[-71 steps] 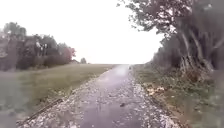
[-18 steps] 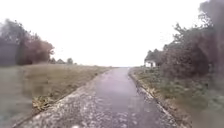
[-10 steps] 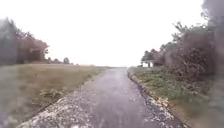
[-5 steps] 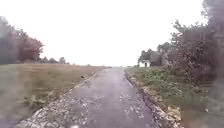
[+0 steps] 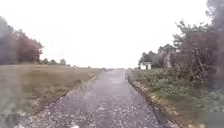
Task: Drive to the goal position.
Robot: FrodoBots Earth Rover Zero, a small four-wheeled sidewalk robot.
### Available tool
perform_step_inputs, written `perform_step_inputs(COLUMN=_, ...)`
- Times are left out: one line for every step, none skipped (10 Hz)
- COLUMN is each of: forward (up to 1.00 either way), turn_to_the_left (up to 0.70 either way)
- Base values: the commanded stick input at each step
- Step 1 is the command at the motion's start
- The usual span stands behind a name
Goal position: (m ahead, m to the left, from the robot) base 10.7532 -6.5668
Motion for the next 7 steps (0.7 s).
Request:
perform_step_inputs(forward=1.0, turn_to_the_left=0.0)
perform_step_inputs(forward=1.0, turn_to_the_left=0.0)
perform_step_inputs(forward=1.0, turn_to_the_left=0.0)
perform_step_inputs(forward=1.0, turn_to_the_left=0.0)
perform_step_inputs(forward=1.0, turn_to_the_left=0.0)
perform_step_inputs(forward=1.0, turn_to_the_left=0.0)
perform_step_inputs(forward=1.0, turn_to_the_left=0.0)
